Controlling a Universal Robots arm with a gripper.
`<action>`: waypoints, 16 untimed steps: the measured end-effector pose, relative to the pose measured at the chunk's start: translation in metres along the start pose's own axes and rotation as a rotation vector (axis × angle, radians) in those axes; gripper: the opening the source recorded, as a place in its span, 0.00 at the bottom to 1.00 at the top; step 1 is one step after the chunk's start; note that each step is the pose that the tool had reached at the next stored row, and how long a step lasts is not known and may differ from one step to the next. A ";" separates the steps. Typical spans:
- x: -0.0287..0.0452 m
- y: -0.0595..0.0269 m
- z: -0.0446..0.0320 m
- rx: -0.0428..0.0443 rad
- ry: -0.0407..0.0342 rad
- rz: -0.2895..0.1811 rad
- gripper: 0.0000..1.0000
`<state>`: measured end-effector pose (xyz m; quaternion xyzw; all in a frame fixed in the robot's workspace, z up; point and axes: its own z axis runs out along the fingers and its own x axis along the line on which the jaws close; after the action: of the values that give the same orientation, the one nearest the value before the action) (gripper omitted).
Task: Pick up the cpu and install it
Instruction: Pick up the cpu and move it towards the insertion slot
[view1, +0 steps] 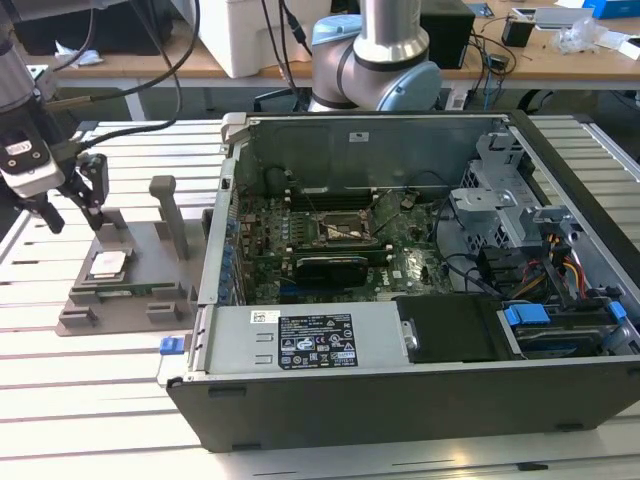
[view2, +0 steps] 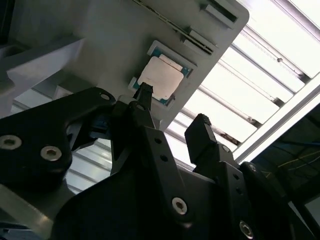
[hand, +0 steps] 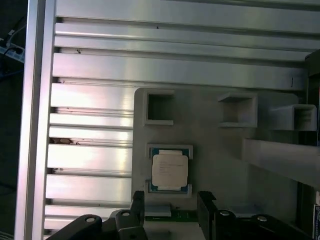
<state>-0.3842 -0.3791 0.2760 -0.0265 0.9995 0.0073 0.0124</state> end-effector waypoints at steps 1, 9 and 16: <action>-0.0002 0.0001 0.0038 -0.0001 -0.0002 -0.001 0.54; -0.0027 0.0092 0.0252 -0.0004 0.0002 -0.015 0.54; -0.0026 0.0129 0.0458 -0.0010 0.0005 -0.040 0.54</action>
<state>-0.3812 -0.3653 0.2305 -0.0465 0.9988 0.0076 0.0123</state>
